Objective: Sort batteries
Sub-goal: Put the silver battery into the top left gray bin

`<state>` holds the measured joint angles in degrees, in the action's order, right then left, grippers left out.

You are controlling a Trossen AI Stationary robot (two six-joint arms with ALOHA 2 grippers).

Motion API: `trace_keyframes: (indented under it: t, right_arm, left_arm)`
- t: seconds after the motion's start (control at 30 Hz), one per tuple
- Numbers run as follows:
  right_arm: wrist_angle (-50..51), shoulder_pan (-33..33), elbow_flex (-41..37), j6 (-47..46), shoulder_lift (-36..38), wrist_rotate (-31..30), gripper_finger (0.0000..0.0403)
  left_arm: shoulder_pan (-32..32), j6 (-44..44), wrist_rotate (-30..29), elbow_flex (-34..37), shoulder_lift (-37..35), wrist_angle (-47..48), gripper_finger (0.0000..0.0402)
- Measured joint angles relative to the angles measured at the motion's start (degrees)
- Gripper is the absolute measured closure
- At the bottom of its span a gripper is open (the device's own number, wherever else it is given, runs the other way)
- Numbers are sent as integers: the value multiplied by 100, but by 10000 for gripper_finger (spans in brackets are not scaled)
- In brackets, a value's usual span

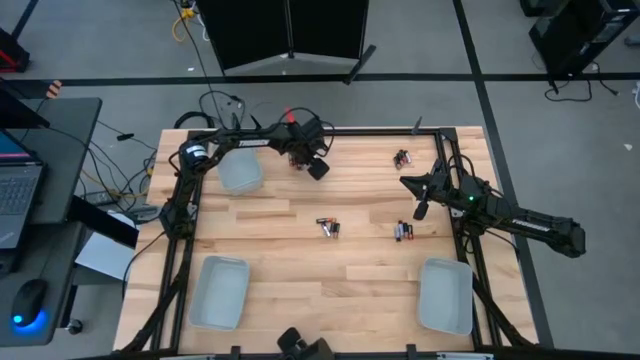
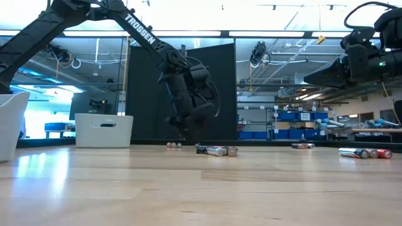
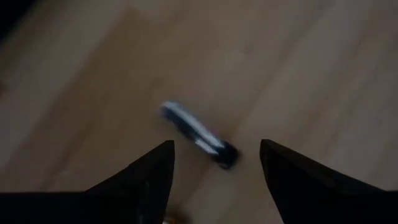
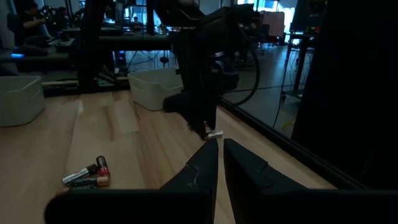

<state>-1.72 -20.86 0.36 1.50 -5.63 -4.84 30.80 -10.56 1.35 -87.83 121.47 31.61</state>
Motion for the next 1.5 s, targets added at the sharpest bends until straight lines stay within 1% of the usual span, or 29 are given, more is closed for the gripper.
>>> trace_keyframes:
  t: [0.1,0.4,0.6,0.73,0.93,1.0,1.13,1.23,1.37,1.5]
  right_arm:
    - [-2,0,2,0,0,0,364]
    - [-2,-2,0,-1,2,0,364]
    - [-2,0,2,-2,2,0,364]
    - [-1,-1,1,0,2,0,364]
    - [0,-1,2,0,1,1,364]
    - [-2,-2,0,0,2,0,364]
    - [0,0,2,0,2,0,364]
    - [0,-1,2,-1,2,0,364]
    - [-2,0,2,-2,2,0,364]
    - [0,-1,2,-2,1,0,364]
  left_arm:
    - [31,-89,-213,0,1,-35,159]
    - [64,-233,-187,-31,201,-58,182]
    - [64,-130,-319,-26,203,-31,201]
    - [69,170,-344,-28,206,49,238]
    - [67,922,-298,-70,212,286,332]
    - [52,1133,-300,-72,211,341,355]
    - [30,1451,-315,-63,141,393,356]
    - [5,1485,-324,-61,22,571,356]
    - [-57,1496,-460,-79,-414,639,356]
    - [-131,1522,-692,-79,-925,1093,356]
